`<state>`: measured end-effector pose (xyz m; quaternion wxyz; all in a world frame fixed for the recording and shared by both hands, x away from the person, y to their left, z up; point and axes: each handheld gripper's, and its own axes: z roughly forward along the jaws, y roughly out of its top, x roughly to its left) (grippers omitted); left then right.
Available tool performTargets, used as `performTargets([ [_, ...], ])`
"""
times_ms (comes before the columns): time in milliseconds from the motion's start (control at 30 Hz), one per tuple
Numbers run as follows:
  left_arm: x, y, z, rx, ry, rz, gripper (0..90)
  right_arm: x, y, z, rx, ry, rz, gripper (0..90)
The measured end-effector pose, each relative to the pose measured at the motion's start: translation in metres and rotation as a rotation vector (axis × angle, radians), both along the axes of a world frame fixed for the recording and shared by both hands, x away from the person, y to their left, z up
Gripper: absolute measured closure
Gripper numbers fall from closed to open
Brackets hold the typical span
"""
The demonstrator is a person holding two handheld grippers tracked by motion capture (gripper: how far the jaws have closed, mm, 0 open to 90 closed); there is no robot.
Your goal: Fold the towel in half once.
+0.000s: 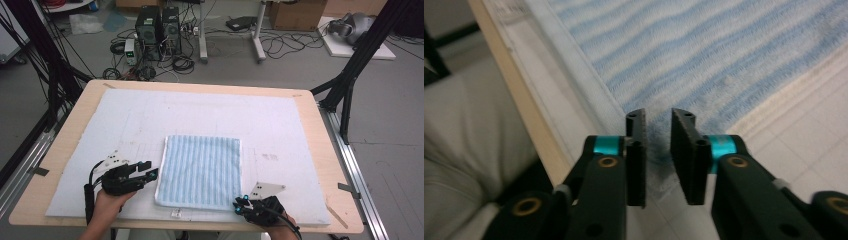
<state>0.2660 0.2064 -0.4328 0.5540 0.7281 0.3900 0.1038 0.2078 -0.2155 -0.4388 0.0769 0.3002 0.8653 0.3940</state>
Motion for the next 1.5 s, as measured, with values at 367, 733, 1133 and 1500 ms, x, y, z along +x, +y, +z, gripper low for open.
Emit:
performTargets([
  [367, 0.053, -0.015, -0.001, 0.010, 0.036, -0.040, 63.0, 0.040, -0.014, 0.004, 0.138, -0.042, -0.101, 67.5],
  [733, 0.113, -0.045, -0.005, 0.132, 0.081, -0.012, 74.8, 0.075, -0.015, 0.002, 0.159, -0.037, -0.125, 62.9],
  [1133, 0.127, -0.046, -0.019, 0.208, 0.123, 0.044, 78.8, 0.113, -0.011, 0.008, 0.127, -0.090, -0.241, 64.3],
  [1500, 0.128, -0.044, -0.020, 0.188, 0.137, 0.043, 78.3, 0.172, 0.013, -0.006, -0.003, -0.032, -0.338, 76.9],
])
